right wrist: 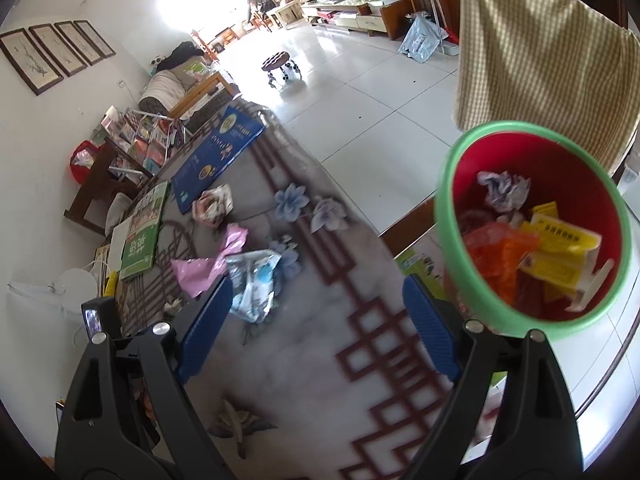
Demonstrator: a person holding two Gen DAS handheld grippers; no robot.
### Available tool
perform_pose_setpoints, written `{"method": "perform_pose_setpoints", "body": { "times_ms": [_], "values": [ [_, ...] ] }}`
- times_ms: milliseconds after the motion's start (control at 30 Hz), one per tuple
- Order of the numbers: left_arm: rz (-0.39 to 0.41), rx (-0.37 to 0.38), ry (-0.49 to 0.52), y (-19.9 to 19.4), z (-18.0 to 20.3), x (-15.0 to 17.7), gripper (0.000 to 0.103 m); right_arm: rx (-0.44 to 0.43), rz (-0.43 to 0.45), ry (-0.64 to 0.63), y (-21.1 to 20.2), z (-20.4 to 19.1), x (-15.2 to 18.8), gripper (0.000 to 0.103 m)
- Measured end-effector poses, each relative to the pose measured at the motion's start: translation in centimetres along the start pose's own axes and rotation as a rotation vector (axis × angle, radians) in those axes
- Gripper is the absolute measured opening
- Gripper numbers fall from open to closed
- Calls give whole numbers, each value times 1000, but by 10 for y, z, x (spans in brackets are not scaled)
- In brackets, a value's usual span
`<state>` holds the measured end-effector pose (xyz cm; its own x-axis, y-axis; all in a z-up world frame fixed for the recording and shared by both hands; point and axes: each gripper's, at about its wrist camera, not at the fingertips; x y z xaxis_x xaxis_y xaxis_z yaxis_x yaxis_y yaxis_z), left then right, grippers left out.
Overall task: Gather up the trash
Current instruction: 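Grasp brown cigarette box with left tool while right tool grasps blue-white wrapper, then lift the cigarette box and wrapper and turn toward the red bucket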
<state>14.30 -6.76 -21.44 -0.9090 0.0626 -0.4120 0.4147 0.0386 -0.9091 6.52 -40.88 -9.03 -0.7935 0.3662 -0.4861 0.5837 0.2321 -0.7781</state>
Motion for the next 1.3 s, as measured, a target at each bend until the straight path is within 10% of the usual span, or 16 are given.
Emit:
{"method": "perform_pose_setpoints", "body": {
  "times_ms": [700,767,867,1300],
  "values": [
    [86,87,-199,-78,-97,68,33,155,-225,-155,176,-92,20,86],
    [91,84,-211,-80,-102,69,33,175,-239,-194,184,-98,23,69],
    [107,78,-224,-85,-106,69,33,208,-225,-243,182,-108,29,42],
    [191,130,-207,-110,-81,45,33,7,-66,-265,71,-139,34,38]
  ]
}}
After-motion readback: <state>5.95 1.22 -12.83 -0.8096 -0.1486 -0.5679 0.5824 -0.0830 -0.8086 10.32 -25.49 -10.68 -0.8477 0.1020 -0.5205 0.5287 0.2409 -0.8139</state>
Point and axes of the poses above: each gripper's, at about its wrist camera, not at the fingertips, and y roughly the way its jaws point, z to its right, x to its underside, and after that the axes turned 1 degree about z, right-handed
